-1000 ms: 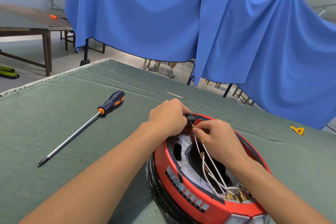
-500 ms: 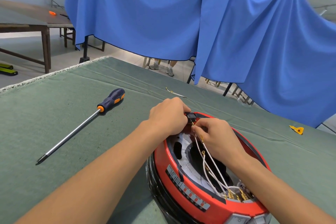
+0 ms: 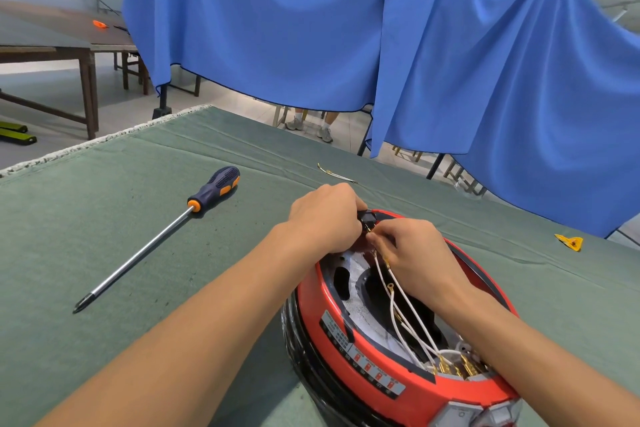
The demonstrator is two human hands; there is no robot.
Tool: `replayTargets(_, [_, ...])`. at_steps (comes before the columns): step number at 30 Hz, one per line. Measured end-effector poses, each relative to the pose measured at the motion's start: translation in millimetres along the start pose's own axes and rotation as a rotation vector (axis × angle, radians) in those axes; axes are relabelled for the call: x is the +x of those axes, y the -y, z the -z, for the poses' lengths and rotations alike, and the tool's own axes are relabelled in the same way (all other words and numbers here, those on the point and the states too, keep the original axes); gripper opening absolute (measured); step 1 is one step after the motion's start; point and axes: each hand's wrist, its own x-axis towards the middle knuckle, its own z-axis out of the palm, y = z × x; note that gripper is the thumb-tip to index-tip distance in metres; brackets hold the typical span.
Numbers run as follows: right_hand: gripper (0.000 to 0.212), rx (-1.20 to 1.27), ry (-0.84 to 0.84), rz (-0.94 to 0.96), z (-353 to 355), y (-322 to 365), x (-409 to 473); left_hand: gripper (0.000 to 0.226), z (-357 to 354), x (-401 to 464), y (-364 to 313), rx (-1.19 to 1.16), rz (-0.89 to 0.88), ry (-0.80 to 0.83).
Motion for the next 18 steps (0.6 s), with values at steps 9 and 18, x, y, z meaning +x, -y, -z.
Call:
replayTargets(9, [0.017,0.088,-0.056,-0.101,17.2,-2.3,2.6,0.044,3.8,1.1,3.2,0.027,0.011,-0.060])
replayTargets(18, [0.017,0.036,-0.088,-0.196,33.2,-1.5,72.3,0.047,28.5,13.8,36.5,0.061,0.027,-0.019])
